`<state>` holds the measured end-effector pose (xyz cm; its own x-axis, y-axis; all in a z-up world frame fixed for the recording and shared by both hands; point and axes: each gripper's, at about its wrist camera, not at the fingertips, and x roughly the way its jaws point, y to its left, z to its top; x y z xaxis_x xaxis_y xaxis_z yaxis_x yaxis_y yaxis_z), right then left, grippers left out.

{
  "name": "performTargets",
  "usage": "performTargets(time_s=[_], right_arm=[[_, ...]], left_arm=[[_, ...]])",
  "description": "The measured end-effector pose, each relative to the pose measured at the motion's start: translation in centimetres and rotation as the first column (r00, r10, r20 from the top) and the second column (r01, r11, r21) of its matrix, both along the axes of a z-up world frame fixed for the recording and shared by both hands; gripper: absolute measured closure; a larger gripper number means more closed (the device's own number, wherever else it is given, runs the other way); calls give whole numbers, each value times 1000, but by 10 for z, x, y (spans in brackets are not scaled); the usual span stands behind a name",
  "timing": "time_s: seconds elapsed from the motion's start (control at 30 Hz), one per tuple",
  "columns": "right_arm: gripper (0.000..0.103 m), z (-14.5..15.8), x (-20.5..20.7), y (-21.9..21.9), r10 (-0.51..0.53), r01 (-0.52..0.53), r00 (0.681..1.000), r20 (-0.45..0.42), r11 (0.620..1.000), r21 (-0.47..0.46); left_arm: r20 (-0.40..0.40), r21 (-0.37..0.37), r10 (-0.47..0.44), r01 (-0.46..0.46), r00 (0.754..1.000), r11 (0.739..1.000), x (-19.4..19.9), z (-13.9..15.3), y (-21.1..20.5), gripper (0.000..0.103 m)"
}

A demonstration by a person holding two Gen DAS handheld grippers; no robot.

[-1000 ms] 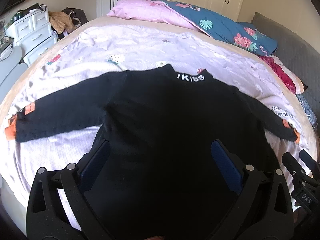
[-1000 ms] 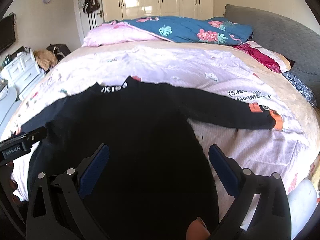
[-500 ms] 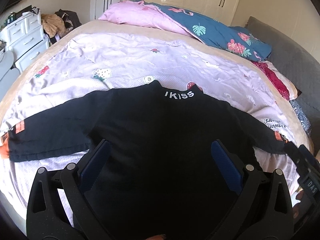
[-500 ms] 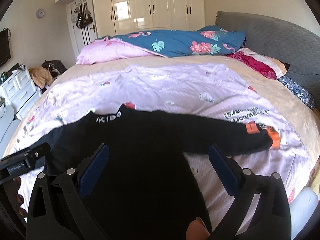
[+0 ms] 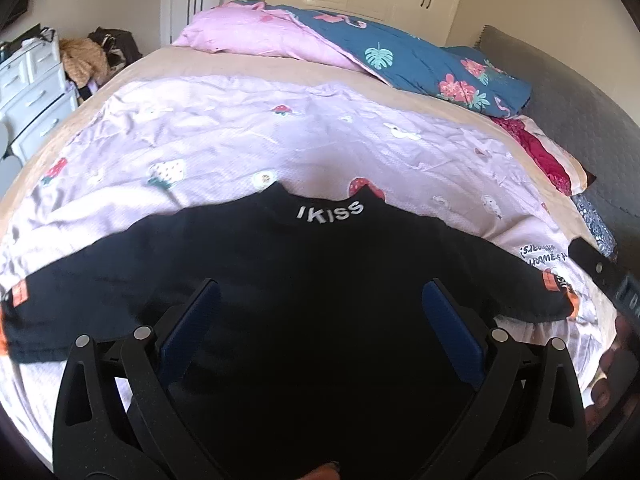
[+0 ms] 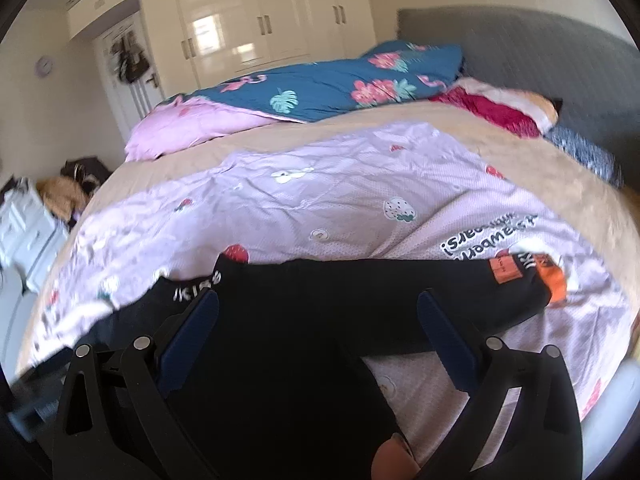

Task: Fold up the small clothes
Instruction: 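Move the right gripper toward the orange cuff of the nearest sleeve, then grasp the orange sleeve cuff with the right gripper and lift it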

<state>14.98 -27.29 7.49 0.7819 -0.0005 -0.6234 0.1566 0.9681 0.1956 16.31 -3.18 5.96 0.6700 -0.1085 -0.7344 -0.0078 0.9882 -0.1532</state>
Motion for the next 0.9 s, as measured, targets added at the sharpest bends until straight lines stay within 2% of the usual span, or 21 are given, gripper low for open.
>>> performTargets(time_s=[0.13,0.43,0.8,0.9], right_arm=[[4,-1,17,-10,-37,37,999,-3,999,25],[4,-20,40,-42,-119,120,993,-24,992,40],[4,-57,45,-103,-270,278,959,-88,956,94],[4,-63,45,-113,-300,308,949,-99,948,79]], left_arm=[[-27,-15,-16,16,1000,1000,17,-4,-6,8],[-62,19,-38,39,997,999,44,-24,-29,8],[-92,31,-70,73,993,997,66,-51,-53,8],[-99,33,-75,79,992,996,73,-57,-60,8]])
